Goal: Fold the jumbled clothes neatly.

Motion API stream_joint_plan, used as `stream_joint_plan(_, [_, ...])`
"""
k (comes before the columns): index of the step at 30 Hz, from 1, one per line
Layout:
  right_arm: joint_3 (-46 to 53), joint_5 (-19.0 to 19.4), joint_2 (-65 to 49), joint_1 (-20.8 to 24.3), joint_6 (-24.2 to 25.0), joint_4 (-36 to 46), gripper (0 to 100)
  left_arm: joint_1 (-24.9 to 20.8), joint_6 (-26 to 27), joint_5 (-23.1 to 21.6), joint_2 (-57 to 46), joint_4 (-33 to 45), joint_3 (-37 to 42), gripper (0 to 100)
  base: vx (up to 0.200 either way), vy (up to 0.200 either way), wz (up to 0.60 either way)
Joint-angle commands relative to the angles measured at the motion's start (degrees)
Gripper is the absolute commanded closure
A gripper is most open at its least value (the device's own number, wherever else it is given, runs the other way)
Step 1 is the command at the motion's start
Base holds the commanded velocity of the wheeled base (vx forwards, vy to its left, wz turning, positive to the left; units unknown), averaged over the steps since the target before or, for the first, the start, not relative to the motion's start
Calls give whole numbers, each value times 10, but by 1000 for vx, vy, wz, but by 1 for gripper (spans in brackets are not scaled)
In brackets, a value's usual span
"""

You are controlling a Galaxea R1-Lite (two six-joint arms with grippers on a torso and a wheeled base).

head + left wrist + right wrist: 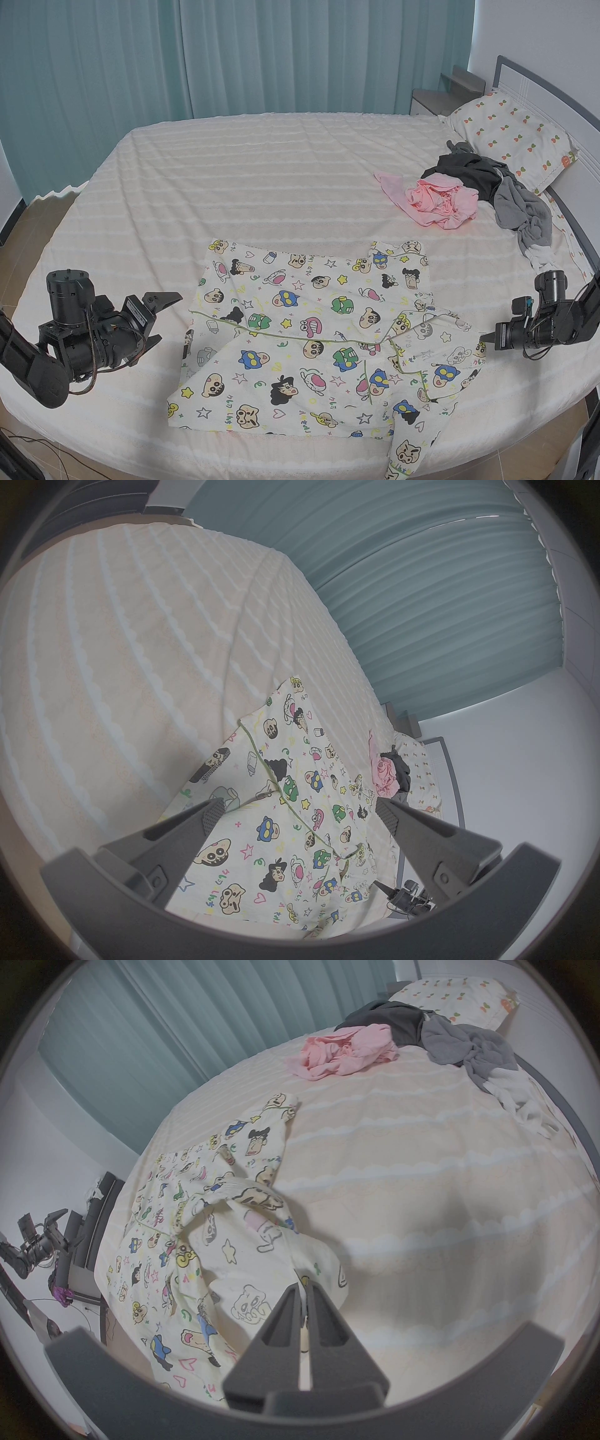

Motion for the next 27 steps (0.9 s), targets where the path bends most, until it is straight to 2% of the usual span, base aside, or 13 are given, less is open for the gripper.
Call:
stream_joint_plan(1, [-9,-1,14,-9,-1,0,100,0,0,0,8,0,0,0,0,0,0])
stream_joint_plan(6, [-12,-1,15,-14,-4,-1,100,-1,3,0,21,0,1,0,0,0,0])
stream_joint_plan(14, [-29,-2,27,-32,-5,0,100,-1,51,3,59,0,9,0,0,0,0])
stream_joint_plan(18, [-36,-3,34,-35,-7,-1,100,-1,58,4,82,0,8,0,0,0,0])
stream_joint_plan(19, [-38,-10,37,-40,-7,-1,0,-1,58,3,93,0,7,0,0,0,0])
stream_joint_plan(27, [-43,-14,34,-46,-7,-1,0,0,58,4,125,0,4,0,0,0,0])
